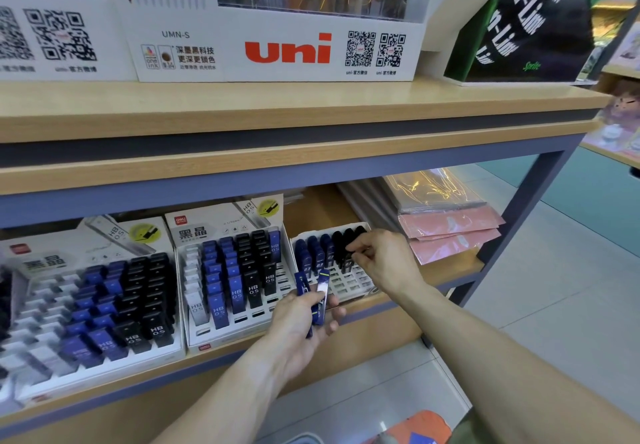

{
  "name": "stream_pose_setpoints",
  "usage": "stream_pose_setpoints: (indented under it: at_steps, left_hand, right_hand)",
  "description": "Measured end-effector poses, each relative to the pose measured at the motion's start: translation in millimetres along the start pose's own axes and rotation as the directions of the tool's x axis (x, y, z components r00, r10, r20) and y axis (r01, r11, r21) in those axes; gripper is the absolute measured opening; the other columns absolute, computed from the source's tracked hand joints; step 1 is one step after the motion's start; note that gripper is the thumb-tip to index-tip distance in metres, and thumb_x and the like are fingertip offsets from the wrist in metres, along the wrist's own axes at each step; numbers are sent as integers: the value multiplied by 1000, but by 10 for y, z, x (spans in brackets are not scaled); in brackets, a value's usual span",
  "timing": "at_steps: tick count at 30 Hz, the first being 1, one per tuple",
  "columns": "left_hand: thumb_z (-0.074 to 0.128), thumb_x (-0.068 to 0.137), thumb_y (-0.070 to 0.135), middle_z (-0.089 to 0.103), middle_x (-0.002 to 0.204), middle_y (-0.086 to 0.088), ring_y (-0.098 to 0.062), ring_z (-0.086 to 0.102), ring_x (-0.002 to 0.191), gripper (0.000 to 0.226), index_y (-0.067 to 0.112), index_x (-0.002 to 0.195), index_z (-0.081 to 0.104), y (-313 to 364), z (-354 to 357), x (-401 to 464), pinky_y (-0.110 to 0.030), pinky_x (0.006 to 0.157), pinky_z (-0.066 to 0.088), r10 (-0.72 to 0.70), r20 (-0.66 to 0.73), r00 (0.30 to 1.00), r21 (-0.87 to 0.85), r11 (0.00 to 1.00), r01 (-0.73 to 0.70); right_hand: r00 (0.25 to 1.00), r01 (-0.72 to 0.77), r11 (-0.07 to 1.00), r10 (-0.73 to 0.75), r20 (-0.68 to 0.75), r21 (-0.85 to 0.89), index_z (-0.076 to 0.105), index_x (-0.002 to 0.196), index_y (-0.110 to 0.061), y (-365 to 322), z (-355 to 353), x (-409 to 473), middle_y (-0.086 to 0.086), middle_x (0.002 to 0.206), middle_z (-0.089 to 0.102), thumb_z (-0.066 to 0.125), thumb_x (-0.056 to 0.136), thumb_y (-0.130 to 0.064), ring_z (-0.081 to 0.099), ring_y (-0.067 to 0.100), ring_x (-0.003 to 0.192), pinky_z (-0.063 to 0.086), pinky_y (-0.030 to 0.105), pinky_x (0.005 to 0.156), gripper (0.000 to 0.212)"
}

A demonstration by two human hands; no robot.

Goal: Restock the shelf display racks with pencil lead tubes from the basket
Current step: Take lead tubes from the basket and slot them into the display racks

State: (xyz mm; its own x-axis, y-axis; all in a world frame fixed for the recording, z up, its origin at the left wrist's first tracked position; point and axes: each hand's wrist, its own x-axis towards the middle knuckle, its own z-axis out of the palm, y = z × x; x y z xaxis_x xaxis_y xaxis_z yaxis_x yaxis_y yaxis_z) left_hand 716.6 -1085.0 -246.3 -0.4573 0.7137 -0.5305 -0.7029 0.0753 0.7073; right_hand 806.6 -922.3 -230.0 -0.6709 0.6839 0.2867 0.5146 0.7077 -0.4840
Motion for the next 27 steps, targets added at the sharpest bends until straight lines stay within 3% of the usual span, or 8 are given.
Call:
stream_pose_setpoints:
  at_steps: [5,8,11,14,16,21,24,27]
  left_hand:
    - [49,105,3,75,95,-23,-30,74,71,23,3,126,58,-1,-32,-23,-29,49,53,1,17,1000,-6,1000,-1]
    - [52,104,4,76,98,-22,-30,75,74,23,6,125,60,9,-48,-32,-31,53,55,10,30,999,-22,1000,-9]
    - [55,102,4,76,90,-20,-28,75,70,21,3,122,62,22,-50,-38,-32,55,55,19,39,999,-31,999,-18]
    - [55,102,3,74,87,-20,-28,70,66,22,-4,121,63,40,-43,-48,-29,49,51,8,64,998,-48,999,-5]
    - [55,102,3,73,89,-21,-28,69,65,23,-7,121,63,58,-36,-46,-27,45,49,1,75,997,-69,998,4]
    - [54,102,3,69,83,-19,-25,63,58,23,-8,121,62,57,-44,-1,-25,41,43,-10,77,997,-72,997,15]
    - [51,103,4,60,72,-13,-20,50,50,25,-7,125,55,37,-51,43,-23,35,32,-42,94,995,-87,995,50]
    - [50,103,5,59,72,-13,-20,50,49,26,-6,127,54,36,-37,57,-23,34,31,-52,104,993,-89,994,62]
  right_hand:
    - [1000,2,997,-2,2,-74,77,109,-21,-55,-12,-30,-1,102,74,70,88,-10,69,16,87,51,24,77,25]
    - [995,-83,989,89,-46,121,74,101,-23,-235,-76,-80,-9,82,71,74,88,-21,65,4,70,49,15,66,13]
    - [961,-238,885,154,232,400,70,105,-25,-392,-123,-143,-4,83,75,79,86,-23,71,8,75,58,23,68,21]
    - [900,-320,819,105,423,476,72,110,-21,-397,-131,-181,7,98,76,76,87,-7,74,20,91,61,29,83,28]
    - [907,-324,799,110,407,506,76,105,-19,-374,-142,-173,8,96,76,78,85,-4,75,21,88,60,32,88,25]
    - [926,-340,755,166,339,561,75,100,-13,-369,-168,-159,5,83,78,87,79,-14,74,12,74,56,22,74,24]
    - [922,-363,694,171,347,621,76,99,-10,-372,-186,-130,10,90,78,83,82,-13,76,23,83,61,28,79,19]
    - [923,-354,684,144,357,638,75,99,-7,-349,-218,-118,10,90,78,79,84,-4,75,24,85,60,28,81,16]
